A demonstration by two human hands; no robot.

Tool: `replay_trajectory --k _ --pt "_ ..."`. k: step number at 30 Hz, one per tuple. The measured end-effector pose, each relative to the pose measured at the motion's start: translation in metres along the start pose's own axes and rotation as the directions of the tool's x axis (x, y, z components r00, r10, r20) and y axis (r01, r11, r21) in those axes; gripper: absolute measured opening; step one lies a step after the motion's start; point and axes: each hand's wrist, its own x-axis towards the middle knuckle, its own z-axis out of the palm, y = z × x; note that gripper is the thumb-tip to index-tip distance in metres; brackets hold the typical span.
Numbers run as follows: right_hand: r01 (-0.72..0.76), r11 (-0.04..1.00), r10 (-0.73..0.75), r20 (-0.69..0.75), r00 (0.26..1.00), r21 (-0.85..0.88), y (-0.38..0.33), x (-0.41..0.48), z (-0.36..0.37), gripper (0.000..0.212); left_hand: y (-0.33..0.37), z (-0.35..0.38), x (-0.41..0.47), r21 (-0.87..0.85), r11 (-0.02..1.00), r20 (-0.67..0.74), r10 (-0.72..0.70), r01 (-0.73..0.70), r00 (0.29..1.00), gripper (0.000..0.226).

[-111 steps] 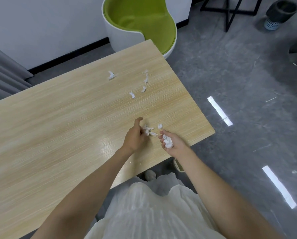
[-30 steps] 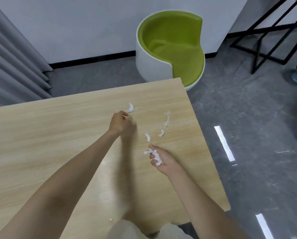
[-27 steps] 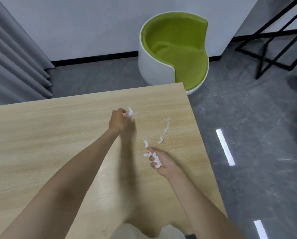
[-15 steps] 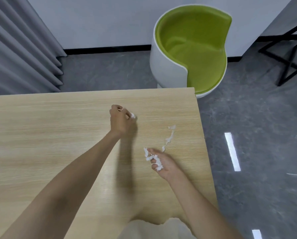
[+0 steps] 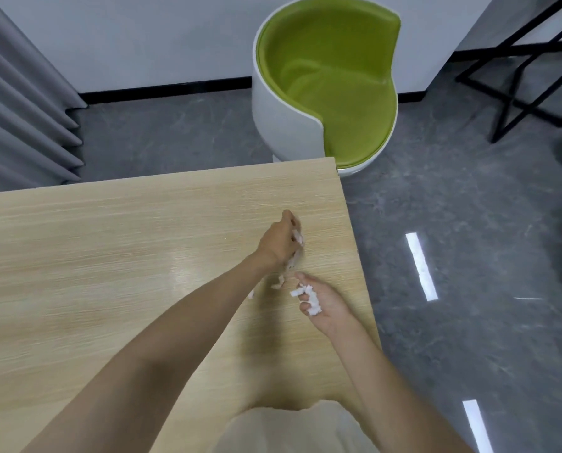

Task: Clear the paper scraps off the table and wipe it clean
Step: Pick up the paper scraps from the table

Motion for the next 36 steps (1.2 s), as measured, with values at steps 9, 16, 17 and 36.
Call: replay_trajectory --k 9,16,17,36 --pt "0.004 0.997 -0.002 -0.026 1.0 0.071 0.016 -0.006 -0.011 0.013 0.012 0.008 0.015 0.336 0.938 0.001 -0.095 0.089 0.995 0.019" --pt "0.031 0.993 -0.03 -0.016 0.999 0.114 0.016 -0.012 -0.012 0.008 -0.022 -0.001 -0.014 0.142 0.986 -0.142 0.104 -0.084 0.984 0.012" --pt "0.033 0.992 -0.031 -0.02 0.999 0.119 0.016 -0.013 -0.013 0.008 -0.024 0.003 -0.017 0.145 0.979 -0.091 0.157 -0.143 0.983 0.011" --pt "0.036 0.999 -0.037 0.044 0.998 0.029 0.032 -0.026 -0.01 0.005 -0.047 -0.023 -0.105 -0.233 0.97 -0.197 -0.122 0.074 0.973 0.017"
